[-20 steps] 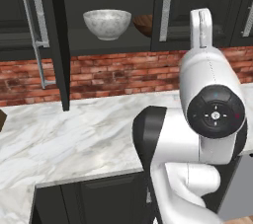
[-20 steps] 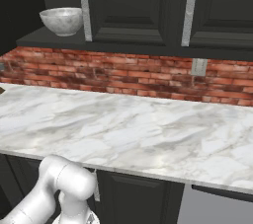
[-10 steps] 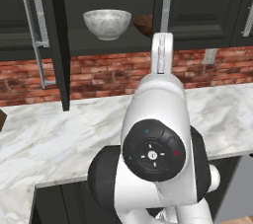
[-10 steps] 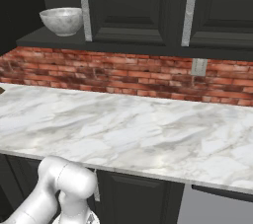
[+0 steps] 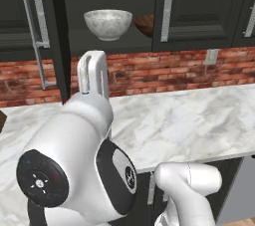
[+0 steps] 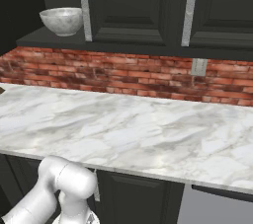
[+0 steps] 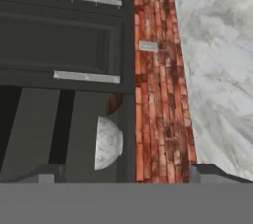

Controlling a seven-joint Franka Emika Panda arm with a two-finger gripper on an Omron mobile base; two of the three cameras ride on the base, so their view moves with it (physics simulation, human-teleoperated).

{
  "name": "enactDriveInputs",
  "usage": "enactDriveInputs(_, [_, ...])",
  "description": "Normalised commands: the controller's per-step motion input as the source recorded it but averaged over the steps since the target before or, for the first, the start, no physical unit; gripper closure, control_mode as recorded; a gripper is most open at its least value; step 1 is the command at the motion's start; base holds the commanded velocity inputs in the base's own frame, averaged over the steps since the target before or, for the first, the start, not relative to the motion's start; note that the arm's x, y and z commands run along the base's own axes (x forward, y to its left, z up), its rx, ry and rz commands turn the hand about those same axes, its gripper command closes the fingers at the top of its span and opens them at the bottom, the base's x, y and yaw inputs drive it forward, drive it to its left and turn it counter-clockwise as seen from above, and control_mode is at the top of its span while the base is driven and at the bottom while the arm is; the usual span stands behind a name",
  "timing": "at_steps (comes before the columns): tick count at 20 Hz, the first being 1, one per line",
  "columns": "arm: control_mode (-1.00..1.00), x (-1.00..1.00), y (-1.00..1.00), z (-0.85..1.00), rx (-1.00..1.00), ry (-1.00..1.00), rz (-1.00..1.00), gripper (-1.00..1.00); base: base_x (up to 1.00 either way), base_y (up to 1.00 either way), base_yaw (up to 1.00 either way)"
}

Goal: Open the cabinet. Pick the bowls from the counter and place them in the cabinet. Then close the cabinet.

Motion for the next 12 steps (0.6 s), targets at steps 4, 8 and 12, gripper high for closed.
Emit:
enactDriveInputs(4, [-1.0,0.33,1.0,-0.2,0.0,0.0,0.0,-1.0,0.0,0.0,0.0])
enactDriveInputs(8, [-1.0,0.23,0.99,-0.08,0.0,0.0,0.0,-1.0,0.0,0.0,0.0])
enactDriveInputs(12, [-1.0,0.23,0.87,0.0,0.0,0.0,0.0,-1.0,0.0,0.0,0.0])
